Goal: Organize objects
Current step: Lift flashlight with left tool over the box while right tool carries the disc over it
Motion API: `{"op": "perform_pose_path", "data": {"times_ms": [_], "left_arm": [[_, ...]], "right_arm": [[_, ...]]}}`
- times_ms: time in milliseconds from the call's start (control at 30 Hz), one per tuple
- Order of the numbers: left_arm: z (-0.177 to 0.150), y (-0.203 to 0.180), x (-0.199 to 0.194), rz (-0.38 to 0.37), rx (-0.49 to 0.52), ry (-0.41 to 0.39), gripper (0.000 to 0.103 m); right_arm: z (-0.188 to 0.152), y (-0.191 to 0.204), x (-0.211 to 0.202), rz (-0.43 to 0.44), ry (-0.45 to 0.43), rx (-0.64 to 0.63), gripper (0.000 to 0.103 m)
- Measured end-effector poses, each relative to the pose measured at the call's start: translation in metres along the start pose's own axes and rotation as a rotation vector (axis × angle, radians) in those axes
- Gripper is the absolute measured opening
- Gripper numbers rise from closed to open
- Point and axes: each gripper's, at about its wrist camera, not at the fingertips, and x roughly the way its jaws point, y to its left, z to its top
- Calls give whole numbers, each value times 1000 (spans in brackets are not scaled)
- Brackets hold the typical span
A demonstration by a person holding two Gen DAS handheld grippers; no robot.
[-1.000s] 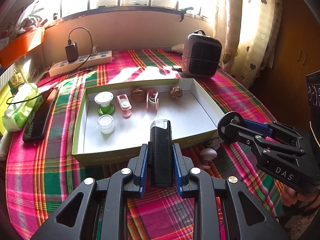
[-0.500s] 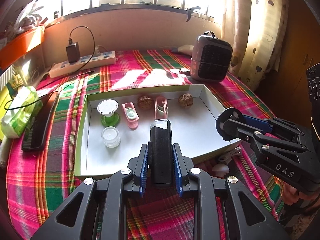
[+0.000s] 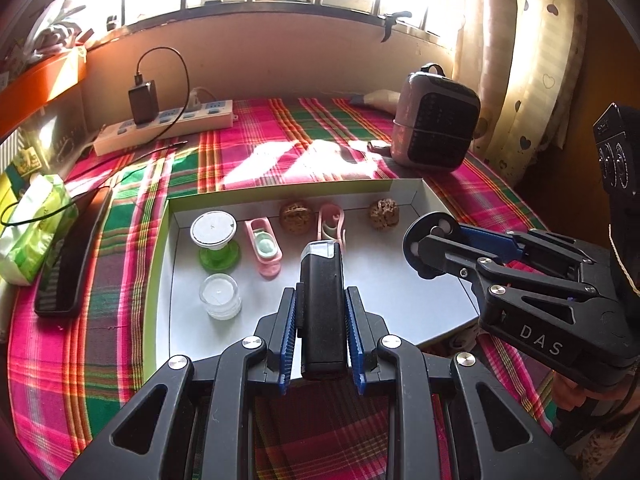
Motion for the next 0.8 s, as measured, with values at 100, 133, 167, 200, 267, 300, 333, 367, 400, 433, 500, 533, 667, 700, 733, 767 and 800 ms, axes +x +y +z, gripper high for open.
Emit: {"op": "perform_pose_path", "data": {"times_ms": [100, 133, 167, 200, 267, 300, 333, 367, 400, 433, 500, 533, 667, 700, 733, 767, 800], "left_arm": [[3, 1, 3, 1, -5, 1, 21], [4, 2, 5, 1, -7, 2, 21], [5, 3, 6, 1, -7, 4, 21], [6, 4, 8, 2, -10, 8, 21], [8, 6, 11, -1, -18, 13, 21], [9, 7, 12, 0, -21, 14, 21], [10, 8, 14, 2, -22, 16, 21], [10, 8, 16, 5, -19, 19, 21], [11, 8, 18, 9, -18, 23, 21], [11, 9, 20, 11, -19, 28, 21], [12, 11, 24, 18, -23, 35, 21], [12, 11, 25, 20, -24, 36, 21], [12, 13, 28, 27, -23, 42, 21], [12, 14, 30, 32, -24, 45, 21], [12, 15, 31, 34, -26, 49, 21], [11, 15, 32, 37, -27, 52, 21], [11, 16, 34, 39, -29, 56, 21]], "right_arm": [[1, -1, 5, 1, 9, 3, 32], [2, -1, 6, 1, 12, 3, 32], [2, -2, 7, 1, 14, 2, 32], [2, -2, 9, -1, 17, 1, 32], [4, -3, 11, -2, 21, 2, 32], [4, -3, 13, -3, 23, 3, 32], [5, -4, 15, -4, 25, 4, 32], [6, -4, 16, -5, 27, 5, 32], [7, -4, 19, -5, 30, 5, 32], [7, -4, 21, -8, 33, 5, 32], [9, -5, 24, -12, 38, 7, 32], [9, -5, 26, -12, 42, 7, 32], [11, -5, 32, -12, 55, 1, 32], [11, -5, 33, -10, 59, -2, 32], [12, -4, 35, -10, 62, -6, 32], [12, -4, 36, -11, 64, -10, 32], [12, -4, 38, -11, 66, -13, 32]]}}
